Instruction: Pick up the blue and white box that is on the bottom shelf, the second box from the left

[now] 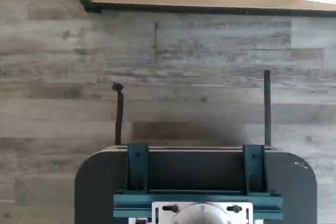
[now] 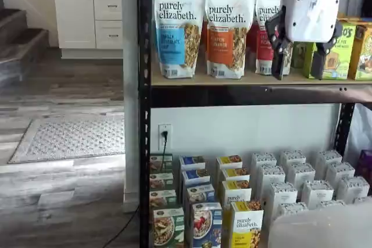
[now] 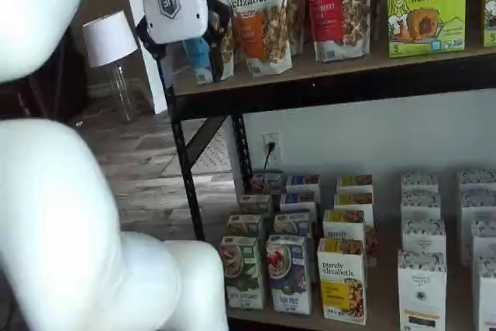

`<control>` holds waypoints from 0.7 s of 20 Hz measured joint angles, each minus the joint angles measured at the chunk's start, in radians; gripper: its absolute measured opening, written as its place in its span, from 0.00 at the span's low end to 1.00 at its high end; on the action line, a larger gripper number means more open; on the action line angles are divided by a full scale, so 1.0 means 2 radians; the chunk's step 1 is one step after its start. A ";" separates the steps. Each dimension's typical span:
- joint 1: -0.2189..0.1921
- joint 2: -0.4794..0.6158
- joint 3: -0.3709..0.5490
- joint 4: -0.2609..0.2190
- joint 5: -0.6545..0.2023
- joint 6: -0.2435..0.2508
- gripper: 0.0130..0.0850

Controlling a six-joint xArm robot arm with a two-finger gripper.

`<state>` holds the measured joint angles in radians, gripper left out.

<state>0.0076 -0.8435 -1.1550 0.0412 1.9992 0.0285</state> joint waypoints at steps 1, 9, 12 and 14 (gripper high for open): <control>-0.005 -0.007 0.007 0.005 -0.012 -0.003 1.00; -0.009 -0.017 0.014 0.012 -0.029 -0.005 1.00; -0.004 -0.019 0.017 0.010 -0.033 -0.001 1.00; -0.002 -0.019 0.019 0.010 -0.035 0.001 1.00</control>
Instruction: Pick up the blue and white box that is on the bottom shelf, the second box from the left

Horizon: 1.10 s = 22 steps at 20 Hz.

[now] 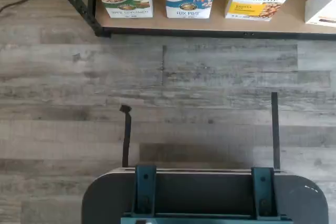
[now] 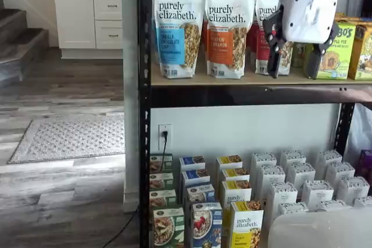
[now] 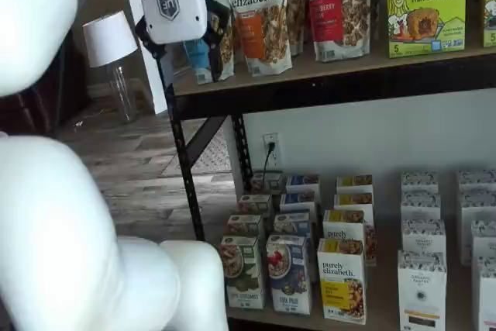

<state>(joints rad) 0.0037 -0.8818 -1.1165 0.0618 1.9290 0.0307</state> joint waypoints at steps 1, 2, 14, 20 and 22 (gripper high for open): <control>0.001 0.000 0.001 0.001 -0.001 0.001 1.00; 0.003 -0.001 0.004 0.002 -0.004 0.004 1.00; 0.035 -0.012 0.059 0.000 -0.053 0.032 1.00; 0.041 -0.015 0.092 -0.002 -0.084 0.037 1.00; 0.041 -0.016 0.107 0.000 -0.097 0.037 1.00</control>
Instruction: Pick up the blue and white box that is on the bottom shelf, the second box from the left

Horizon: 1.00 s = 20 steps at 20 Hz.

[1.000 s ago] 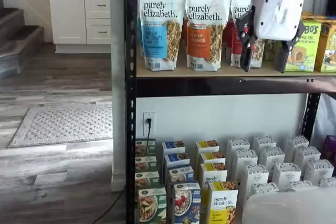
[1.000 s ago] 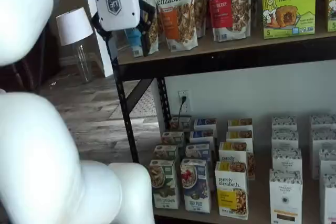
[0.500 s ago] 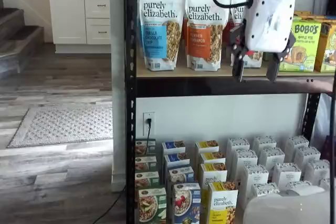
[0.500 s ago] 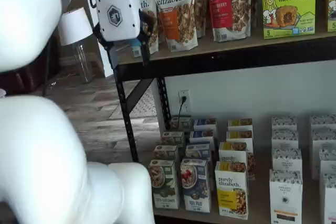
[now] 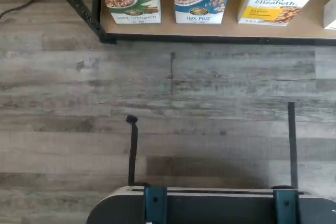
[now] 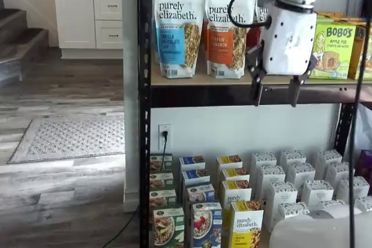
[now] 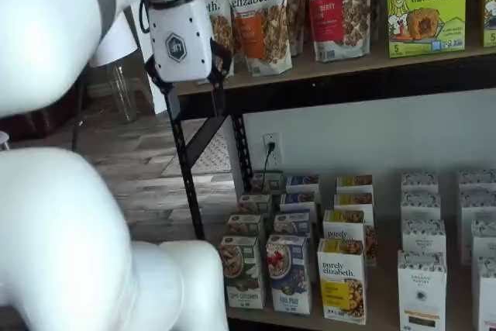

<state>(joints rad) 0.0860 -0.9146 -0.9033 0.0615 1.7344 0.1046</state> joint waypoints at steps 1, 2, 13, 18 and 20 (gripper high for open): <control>0.000 0.000 0.005 0.000 -0.005 0.000 1.00; 0.001 0.000 0.011 0.000 -0.011 0.001 1.00; 0.012 0.007 0.093 -0.017 -0.107 0.008 1.00; 0.009 0.020 0.131 -0.015 -0.152 0.004 1.00; 0.007 0.020 0.144 -0.013 -0.170 0.001 1.00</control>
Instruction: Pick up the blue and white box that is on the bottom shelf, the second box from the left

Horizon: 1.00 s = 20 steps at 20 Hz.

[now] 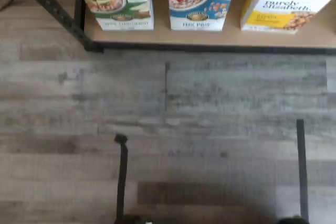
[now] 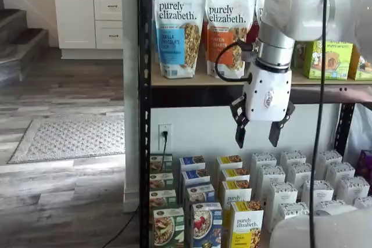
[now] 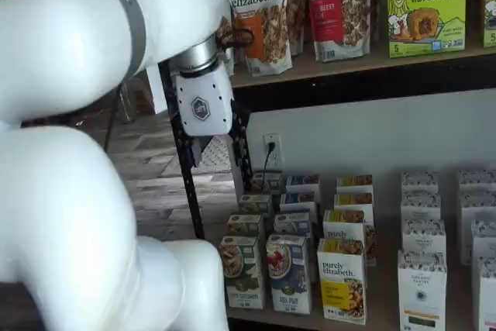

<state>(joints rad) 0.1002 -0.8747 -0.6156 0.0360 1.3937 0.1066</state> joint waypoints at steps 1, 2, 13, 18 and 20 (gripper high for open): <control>0.000 0.000 0.006 0.000 -0.008 0.000 1.00; 0.000 0.000 0.012 0.000 -0.018 -0.001 1.00; 0.006 0.026 0.076 -0.006 -0.127 0.004 1.00; 0.011 0.048 0.095 -0.005 -0.167 0.008 1.00; 0.013 0.056 0.102 -0.004 -0.184 0.009 1.00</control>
<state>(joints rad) 0.1269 -0.7625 -0.4123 0.0287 1.0258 0.1247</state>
